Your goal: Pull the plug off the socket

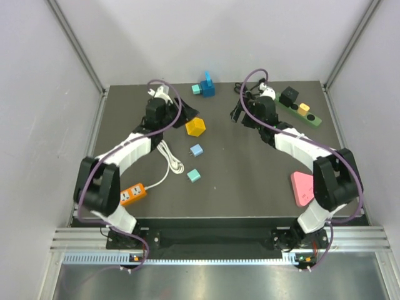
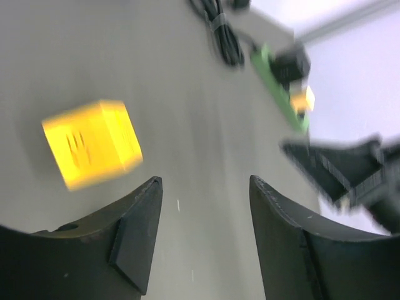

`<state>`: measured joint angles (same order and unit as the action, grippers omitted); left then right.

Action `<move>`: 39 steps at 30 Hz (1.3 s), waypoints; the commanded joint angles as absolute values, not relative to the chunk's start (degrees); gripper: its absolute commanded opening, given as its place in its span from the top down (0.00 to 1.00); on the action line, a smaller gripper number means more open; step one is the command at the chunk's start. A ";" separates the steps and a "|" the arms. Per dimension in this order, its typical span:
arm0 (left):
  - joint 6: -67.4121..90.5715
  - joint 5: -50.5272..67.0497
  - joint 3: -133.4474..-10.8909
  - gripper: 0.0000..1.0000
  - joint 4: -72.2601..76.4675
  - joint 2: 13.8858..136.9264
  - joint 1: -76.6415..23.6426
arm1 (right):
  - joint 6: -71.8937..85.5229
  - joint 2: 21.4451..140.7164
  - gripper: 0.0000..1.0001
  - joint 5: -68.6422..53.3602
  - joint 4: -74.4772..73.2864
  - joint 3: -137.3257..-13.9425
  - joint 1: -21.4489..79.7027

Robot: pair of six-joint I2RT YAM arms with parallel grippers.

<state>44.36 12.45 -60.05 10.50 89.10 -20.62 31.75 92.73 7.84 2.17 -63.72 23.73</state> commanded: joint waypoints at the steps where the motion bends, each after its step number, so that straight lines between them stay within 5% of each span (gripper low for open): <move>1: 49.21 17.84 -66.53 0.39 23.80 96.31 -16.54 | 32.78 95.53 0.00 1.60 12.55 -66.89 20.57; 17: 62.57 10.29 -93.77 0.40 42.80 136.12 -11.87 | 31.99 109.95 0.00 -14.24 25.14 -68.12 15.38; 39: 72.16 5.18 -117.06 0.34 37.97 157.67 -11.78 | 31.64 111.71 0.00 -15.20 27.42 -69.26 13.10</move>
<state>70.54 5.26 -113.67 37.89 154.98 -11.88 32.16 111.09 -14.11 24.05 -66.24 13.96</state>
